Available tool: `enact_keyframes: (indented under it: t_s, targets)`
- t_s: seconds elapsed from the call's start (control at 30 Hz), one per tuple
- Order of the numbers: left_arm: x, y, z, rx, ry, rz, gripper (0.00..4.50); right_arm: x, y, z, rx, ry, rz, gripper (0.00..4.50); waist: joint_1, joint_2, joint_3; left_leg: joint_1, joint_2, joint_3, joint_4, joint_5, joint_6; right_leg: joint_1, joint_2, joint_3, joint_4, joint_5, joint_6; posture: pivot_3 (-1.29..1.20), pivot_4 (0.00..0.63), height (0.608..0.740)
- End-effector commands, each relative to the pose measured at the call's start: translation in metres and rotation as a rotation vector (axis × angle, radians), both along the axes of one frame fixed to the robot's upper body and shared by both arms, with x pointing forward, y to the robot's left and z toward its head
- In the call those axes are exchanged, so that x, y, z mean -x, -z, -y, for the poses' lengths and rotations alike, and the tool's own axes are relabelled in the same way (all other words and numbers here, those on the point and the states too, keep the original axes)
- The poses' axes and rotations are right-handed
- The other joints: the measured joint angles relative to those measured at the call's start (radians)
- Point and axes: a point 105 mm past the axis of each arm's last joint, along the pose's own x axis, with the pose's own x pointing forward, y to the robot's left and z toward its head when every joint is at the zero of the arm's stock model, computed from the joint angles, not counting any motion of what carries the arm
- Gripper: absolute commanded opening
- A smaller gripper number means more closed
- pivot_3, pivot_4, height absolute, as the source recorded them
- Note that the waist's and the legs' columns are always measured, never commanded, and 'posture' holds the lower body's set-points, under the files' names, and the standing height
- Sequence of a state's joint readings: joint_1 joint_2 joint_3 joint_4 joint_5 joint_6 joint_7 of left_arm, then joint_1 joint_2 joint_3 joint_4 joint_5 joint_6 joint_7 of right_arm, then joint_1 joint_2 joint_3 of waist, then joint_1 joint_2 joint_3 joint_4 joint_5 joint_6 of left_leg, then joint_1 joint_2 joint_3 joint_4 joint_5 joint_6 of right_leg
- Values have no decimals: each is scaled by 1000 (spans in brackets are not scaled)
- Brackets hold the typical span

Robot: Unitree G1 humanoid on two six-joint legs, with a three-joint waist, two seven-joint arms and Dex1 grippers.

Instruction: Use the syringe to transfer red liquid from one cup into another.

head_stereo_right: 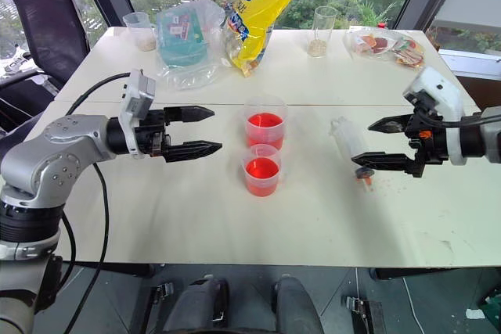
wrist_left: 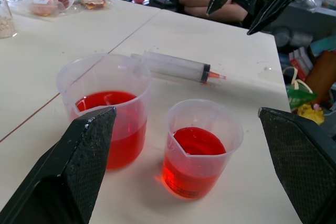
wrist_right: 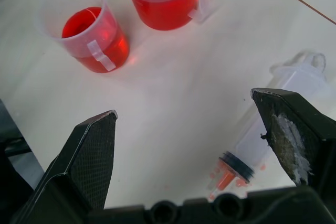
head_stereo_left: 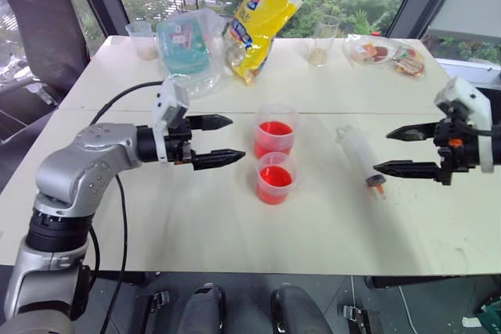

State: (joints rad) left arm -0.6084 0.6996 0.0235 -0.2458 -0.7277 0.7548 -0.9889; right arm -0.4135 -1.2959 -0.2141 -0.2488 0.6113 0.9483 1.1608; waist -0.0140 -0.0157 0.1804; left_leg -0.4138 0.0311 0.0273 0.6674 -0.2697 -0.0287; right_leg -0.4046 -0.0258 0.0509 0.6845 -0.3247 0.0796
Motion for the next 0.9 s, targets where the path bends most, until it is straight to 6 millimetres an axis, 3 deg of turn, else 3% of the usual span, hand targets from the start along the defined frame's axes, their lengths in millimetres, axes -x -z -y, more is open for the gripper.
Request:
enact_keyframes:
  t_s: [0.03,0.4,0.9]
  targets:
    - [-3,-13,-2,19,-6,48,4500,3,-13,-2,8,-6,64,4488,0,0,0,0,0,0,0,0,0,0,0,0,0,0,0,0,150,740]
    - [-2,-18,3,34,16,63,4500,-3,-10,-2,9,20,73,4488,-1,0,0,0,0,0,0,0,0,0,0,0,0,0,0,0,150,740]
    - [-4,-19,9,41,2,83,4500,-40,-6,7,23,203,11,4488,-3,0,0,0,0,0,1,0,0,0,0,0,1,0,0,0,150,740]
